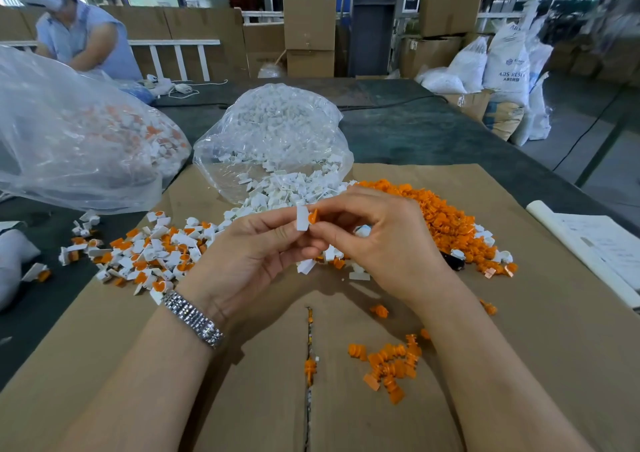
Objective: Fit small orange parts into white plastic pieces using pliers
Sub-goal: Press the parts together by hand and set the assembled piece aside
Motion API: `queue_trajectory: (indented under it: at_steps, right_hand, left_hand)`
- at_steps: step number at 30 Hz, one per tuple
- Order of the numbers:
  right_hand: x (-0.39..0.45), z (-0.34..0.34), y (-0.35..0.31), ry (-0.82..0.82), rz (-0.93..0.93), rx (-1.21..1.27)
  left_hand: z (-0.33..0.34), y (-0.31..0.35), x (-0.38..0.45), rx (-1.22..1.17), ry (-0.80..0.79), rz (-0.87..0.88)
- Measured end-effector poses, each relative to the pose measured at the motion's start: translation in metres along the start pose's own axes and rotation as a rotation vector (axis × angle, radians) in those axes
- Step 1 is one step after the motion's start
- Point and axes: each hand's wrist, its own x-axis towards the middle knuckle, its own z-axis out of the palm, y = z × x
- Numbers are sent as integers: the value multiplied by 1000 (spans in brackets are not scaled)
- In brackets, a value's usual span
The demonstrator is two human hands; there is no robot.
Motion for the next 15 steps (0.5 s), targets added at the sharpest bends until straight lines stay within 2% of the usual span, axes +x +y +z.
queue_trajectory:
  at_steps: [15]
  right_hand:
    - [0,-1,3,-14,-15,-17]
  left_hand:
    - [0,2,-1,32,-4,2]
